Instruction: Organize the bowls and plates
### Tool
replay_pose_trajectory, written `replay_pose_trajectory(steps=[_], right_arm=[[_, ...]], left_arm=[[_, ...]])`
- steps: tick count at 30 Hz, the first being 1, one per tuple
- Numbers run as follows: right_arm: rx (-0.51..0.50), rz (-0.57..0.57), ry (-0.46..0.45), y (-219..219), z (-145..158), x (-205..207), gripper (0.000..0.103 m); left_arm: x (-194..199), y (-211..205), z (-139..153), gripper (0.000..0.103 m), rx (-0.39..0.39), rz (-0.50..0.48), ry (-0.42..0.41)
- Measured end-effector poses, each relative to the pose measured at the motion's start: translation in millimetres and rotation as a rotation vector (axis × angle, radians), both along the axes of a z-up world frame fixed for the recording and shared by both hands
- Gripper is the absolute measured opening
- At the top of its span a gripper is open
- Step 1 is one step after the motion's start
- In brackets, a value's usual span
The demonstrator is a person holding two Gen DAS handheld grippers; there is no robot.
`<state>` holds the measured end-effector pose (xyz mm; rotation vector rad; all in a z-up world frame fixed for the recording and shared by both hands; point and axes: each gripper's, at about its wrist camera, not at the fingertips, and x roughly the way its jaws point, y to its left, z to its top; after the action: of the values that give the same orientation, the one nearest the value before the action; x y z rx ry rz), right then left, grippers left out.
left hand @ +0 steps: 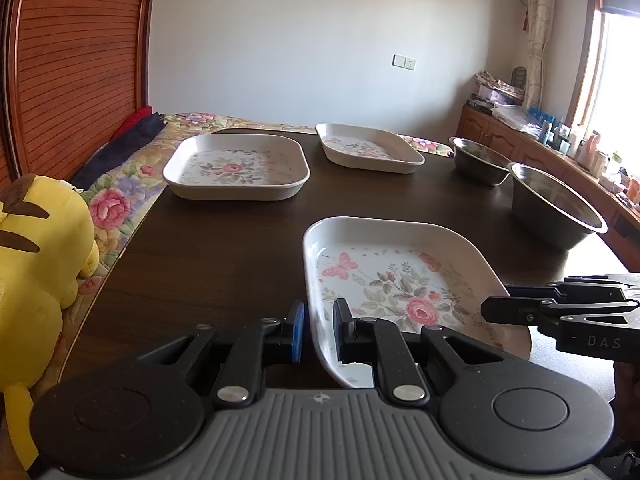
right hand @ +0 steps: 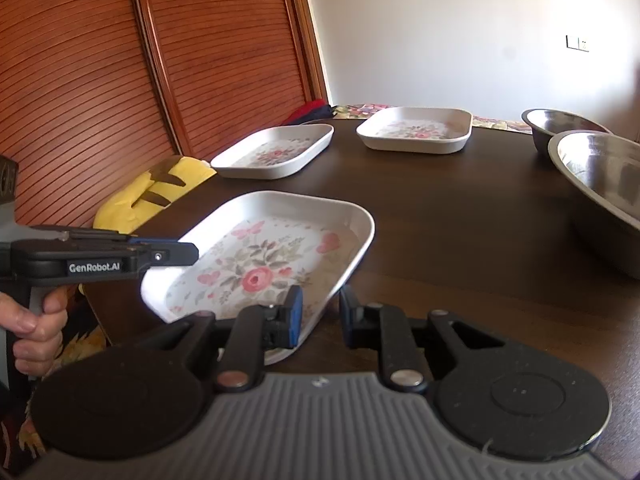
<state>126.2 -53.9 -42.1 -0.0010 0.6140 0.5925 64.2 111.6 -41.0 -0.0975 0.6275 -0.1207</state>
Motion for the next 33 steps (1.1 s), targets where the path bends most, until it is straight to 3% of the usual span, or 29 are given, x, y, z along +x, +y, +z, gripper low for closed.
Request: replay_pose_trajectory(steps=[9, 22, 25, 33], right_arm=[[0.01, -0.031, -0.056, -11, 17, 8, 0.023], [-0.037, 0.017, -0.144, 8, 44, 46, 0.023], [-0.042, 0.036, -0.146, 18, 46, 58, 0.033], [-0.059, 0.068, -0.131, 44, 48, 89, 0.04]], left_arm=[[2, 9, 8, 0.035, 0.012, 0.029, -0.024], [32, 30, 28, 0.037, 0.044, 0.049, -0.071], [43, 36, 29, 0.037, 0.049, 0.052, -0.071], [73, 52, 31, 0.051, 0.071, 0.052, -0.077]])
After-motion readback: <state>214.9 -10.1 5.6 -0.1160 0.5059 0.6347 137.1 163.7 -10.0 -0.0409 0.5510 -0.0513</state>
